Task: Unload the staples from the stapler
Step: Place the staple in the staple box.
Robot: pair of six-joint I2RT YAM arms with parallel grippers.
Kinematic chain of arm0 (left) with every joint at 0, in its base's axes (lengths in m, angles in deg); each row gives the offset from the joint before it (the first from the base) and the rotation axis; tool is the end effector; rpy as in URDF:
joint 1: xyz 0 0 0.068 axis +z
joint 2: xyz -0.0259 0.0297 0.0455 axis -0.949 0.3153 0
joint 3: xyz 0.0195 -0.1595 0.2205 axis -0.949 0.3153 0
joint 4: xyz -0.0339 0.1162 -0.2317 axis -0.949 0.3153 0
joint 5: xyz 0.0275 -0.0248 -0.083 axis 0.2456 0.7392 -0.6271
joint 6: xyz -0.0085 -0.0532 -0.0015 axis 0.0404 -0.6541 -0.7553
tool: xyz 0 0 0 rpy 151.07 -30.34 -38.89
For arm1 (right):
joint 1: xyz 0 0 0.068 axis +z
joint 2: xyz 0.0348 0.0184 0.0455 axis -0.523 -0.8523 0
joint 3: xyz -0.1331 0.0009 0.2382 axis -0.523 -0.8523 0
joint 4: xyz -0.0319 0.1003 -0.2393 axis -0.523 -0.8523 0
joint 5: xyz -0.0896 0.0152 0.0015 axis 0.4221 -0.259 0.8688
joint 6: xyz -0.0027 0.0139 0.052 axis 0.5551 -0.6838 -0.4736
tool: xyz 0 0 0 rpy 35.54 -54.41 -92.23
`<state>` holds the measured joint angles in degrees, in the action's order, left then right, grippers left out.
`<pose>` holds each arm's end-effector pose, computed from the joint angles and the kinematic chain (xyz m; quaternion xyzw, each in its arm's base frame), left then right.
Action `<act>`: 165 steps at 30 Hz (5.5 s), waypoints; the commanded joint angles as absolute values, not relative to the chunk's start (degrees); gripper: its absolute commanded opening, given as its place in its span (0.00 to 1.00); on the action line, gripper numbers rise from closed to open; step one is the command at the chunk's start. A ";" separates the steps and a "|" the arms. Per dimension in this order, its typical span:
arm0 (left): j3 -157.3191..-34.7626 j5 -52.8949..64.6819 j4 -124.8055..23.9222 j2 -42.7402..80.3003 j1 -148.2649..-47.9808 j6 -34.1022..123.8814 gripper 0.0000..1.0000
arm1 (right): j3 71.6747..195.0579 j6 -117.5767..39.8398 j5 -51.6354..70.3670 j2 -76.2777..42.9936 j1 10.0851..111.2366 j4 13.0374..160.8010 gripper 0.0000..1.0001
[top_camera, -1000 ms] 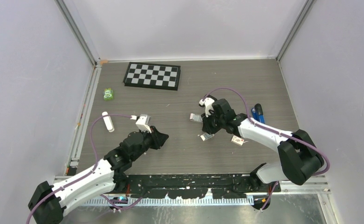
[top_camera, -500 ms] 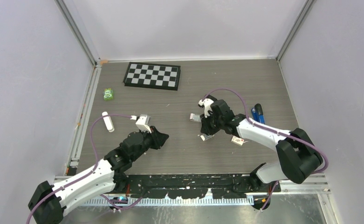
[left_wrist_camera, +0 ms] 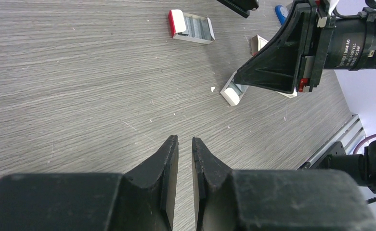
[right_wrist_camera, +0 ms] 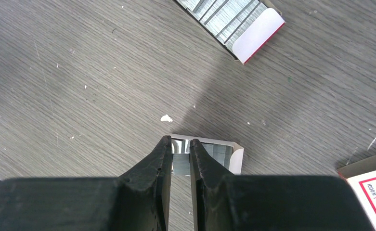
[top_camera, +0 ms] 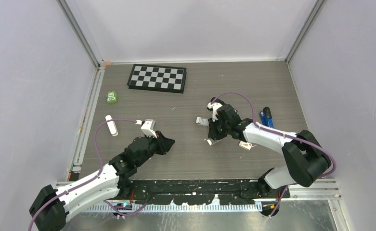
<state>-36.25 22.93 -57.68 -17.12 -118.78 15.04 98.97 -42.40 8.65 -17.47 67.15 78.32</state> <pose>0.1166 -0.1177 0.1898 -0.0048 0.8068 -0.3661 0.4637 0.2232 0.1662 0.1773 -0.2293 0.9086 0.1966 0.2883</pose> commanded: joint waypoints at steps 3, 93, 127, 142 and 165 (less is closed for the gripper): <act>-35.67 22.90 -61.08 -17.76 -118.91 15.26 0.19 | 98.75 -43.78 10.53 -18.09 67.17 80.76 0.12; -35.83 22.42 -61.96 -17.43 -118.91 15.01 0.20 | 97.67 -43.32 8.13 -18.19 67.09 82.05 0.24; -36.78 21.98 -61.96 -16.66 -118.91 15.07 0.20 | 98.38 -43.04 8.63 -17.15 67.07 81.10 0.25; -37.04 21.80 -61.92 -16.55 -118.91 15.16 0.20 | 98.94 -43.69 9.22 -16.60 67.01 79.85 0.24; -37.32 21.63 -61.85 -16.55 -118.93 15.09 0.20 | 99.18 -43.88 9.38 -15.81 66.43 79.32 0.25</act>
